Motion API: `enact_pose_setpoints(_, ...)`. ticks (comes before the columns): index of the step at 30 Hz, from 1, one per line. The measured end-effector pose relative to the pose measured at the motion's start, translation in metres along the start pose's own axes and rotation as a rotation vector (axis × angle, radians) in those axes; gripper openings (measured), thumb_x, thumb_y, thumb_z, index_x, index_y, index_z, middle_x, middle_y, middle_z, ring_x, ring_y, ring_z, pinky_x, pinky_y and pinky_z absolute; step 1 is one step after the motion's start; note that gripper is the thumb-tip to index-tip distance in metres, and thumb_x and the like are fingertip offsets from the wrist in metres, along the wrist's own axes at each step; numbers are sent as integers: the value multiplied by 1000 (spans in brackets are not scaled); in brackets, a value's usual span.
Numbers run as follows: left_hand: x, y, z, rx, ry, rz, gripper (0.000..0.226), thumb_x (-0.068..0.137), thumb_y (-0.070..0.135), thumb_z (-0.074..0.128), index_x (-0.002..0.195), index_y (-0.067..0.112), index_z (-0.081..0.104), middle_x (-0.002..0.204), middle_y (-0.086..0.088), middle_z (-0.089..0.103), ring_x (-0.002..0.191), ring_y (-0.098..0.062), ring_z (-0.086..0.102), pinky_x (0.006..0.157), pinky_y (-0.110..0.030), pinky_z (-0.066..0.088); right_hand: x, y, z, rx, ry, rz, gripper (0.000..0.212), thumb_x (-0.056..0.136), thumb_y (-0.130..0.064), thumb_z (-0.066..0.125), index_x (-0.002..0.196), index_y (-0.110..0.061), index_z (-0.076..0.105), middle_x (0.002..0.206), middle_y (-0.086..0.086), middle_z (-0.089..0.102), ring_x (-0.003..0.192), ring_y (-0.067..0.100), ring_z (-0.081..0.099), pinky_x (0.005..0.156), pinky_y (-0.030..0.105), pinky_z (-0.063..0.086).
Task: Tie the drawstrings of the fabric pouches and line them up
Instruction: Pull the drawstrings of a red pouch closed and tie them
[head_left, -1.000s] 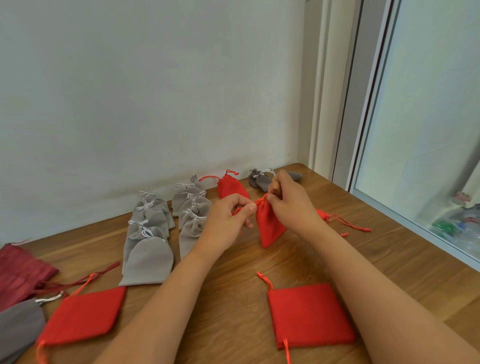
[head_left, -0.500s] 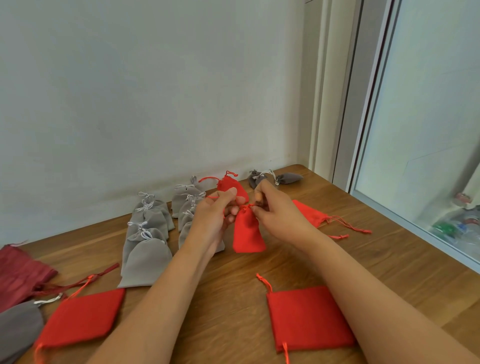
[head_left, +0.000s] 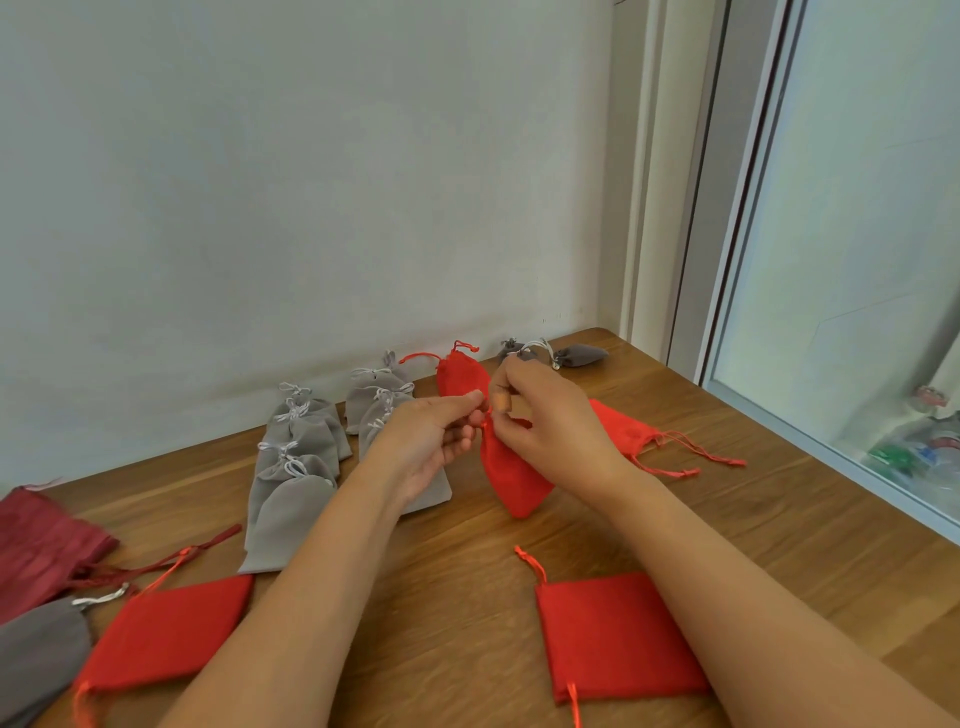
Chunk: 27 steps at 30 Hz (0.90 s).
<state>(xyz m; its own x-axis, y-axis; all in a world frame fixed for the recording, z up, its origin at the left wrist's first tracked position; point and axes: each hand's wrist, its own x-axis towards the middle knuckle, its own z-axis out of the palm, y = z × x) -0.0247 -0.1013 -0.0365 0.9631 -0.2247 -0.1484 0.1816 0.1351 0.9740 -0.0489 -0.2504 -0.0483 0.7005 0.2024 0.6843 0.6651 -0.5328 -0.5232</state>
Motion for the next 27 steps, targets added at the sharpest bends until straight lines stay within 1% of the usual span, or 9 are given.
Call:
enact_pose_setpoints(7,-4,13,-10,352,-116,-35,19,92,0,55,78,1,67,60,-2,59,47,-6,48,42,-15,38,0,-3,0,11,-104,-9,28,79,6,56,78,-18,43,78,-3,55,76,9,49,65,19,38)
enact_pose_setpoints(10,-5,14,-15,423,-173,-32,18,91,-1,56,77,0,68,60,-3,57,48,-5,45,42,-14,35,0,-4,2,35,-149,24,23,81,5,55,80,-15,42,80,6,56,77,21,53,67,33,42)
enact_pose_setpoints(14,-8,17,-17,620,-261,42,21,88,-3,58,80,7,75,54,2,52,53,-5,43,50,-15,37,0,-2,1,57,-170,63,23,82,5,53,80,-14,41,80,10,54,75,24,51,68,41,43)
enact_pose_setpoints(16,-11,19,-14,774,-267,140,18,88,4,63,81,13,77,50,5,48,50,-4,40,53,-16,36,0,-3,0,77,-162,106,26,83,4,54,80,-17,40,81,9,54,75,23,51,68,39,44)
enact_pose_setpoints(20,-8,19,-14,825,-245,274,24,84,21,72,83,-3,74,58,-13,44,54,-17,33,54,-25,29,1,-7,-4,164,-114,189,38,84,3,59,79,-27,37,83,4,58,77,14,56,69,32,48)
enact_pose_setpoints(23,-8,16,-10,846,-179,353,13,78,36,75,80,23,79,76,-23,67,67,-28,55,69,-44,47,2,-5,-7,259,-66,240,38,83,6,60,78,-24,36,82,3,64,77,18,60,67,30,50)
enact_pose_setpoints(24,-8,14,-9,853,-149,380,6,80,32,75,75,30,78,78,-19,71,71,-31,60,73,-43,49,2,-3,-8,286,-52,257,37,83,7,59,78,-22,37,82,3,65,78,21,62,68,32,53)
enact_pose_setpoints(25,-7,13,-8,847,-111,414,13,81,26,74,70,33,77,74,-10,72,71,-26,62,72,-37,49,3,-2,-9,315,-40,272,35,84,8,58,77,-20,38,82,4,66,77,22,64,70,35,54)
enact_pose_setpoints(27,-7,9,-5,838,-68,454,19,83,18,72,68,29,75,62,8,67,62,-3,58,62,-16,43,3,-1,-10,368,-28,292,34,85,10,56,76,-18,38,83,6,67,74,19,65,71,37,56)
